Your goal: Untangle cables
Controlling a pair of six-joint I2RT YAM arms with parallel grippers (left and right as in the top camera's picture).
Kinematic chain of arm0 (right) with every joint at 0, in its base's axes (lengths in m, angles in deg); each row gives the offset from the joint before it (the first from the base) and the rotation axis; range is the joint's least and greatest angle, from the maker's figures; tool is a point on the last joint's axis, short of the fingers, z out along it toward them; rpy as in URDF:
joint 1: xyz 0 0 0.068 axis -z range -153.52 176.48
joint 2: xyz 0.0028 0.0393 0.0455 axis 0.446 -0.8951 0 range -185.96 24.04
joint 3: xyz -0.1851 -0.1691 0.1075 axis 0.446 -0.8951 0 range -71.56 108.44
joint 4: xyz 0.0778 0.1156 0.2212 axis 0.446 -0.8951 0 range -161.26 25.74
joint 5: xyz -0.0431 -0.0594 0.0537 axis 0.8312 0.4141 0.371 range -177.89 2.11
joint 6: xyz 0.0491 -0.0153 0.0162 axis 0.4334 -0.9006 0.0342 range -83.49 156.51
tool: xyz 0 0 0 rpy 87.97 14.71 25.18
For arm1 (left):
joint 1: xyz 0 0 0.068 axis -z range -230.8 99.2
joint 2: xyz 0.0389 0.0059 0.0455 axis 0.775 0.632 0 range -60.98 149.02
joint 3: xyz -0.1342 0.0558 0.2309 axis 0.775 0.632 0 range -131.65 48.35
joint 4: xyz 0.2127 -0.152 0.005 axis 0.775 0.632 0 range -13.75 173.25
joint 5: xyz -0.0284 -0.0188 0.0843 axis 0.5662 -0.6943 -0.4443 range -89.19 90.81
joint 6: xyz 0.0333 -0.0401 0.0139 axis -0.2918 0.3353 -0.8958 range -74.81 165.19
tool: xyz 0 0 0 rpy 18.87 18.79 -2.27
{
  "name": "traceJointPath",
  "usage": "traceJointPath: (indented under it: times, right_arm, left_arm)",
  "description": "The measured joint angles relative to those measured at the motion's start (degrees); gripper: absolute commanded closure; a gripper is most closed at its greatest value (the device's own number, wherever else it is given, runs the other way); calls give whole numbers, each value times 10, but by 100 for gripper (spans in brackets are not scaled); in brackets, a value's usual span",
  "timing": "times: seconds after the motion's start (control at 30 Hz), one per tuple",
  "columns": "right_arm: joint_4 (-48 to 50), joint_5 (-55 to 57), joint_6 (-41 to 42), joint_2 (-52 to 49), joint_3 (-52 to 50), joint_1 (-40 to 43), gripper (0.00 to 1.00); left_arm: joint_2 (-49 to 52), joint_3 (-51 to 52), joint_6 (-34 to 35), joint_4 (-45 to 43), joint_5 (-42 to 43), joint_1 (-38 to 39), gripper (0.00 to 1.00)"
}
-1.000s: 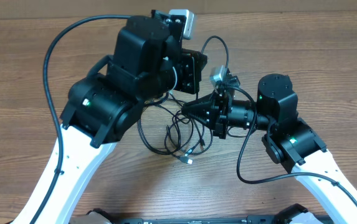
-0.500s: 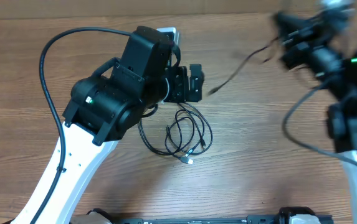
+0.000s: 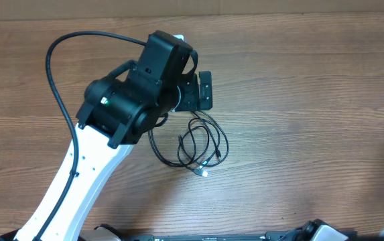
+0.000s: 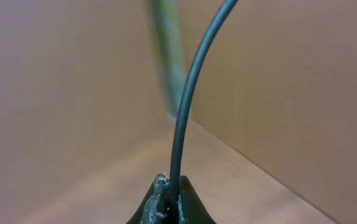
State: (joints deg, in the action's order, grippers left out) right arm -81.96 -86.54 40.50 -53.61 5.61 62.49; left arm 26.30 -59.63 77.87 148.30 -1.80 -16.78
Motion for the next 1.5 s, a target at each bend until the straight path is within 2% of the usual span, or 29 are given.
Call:
traceJointPath:
  times: [0.27,0.4,0.53,0.57,0.6,0.63,0.67,0.7,0.73,0.87,1.17,1.27,1.5]
  right_arm:
    - [-7,131,-101,-138,0,77,96]
    - [23,151,-124,-160,0,125,96]
    - [8,123,-113,-180,0,185,93]
    - [-1,112,-109,-187,0,197,87]
    - [-15,97,-104,-198,1,210,76]
    - [-30,81,-96,-215,1,223,61]
    - [-38,70,-97,-227,1,231,53]
    - [-49,54,-90,-248,1,240,32]
    - [-59,41,-82,-266,1,246,0]
    - [-73,-11,-36,-315,0,255,0]
    - [-101,-150,22,-286,34,229,0]
    - [-127,-150,55,-245,43,207,0]
    - [-233,-55,156,-150,53,164,0]
  left_arm:
    - [3,0,0,0,-1,0,0]
    - [3,0,0,0,-3,0,0]
    - [3,0,0,0,-3,0,0]
    - [3,0,0,0,-3,0,1]
    - [3,0,0,0,-3,0,0]
    - [3,0,0,0,-3,0,0]
    - [3,0,0,0,-3,0,1]
    - [3,0,0,0,-3,0,1]
    - [3,0,0,0,-3,0,0]
    - [3,0,0,0,-3,0,0]
    - [3,0,0,0,-3,0,1]
    - [3,0,0,0,-3,0,0]
    - [3,0,0,0,-3,0,0]
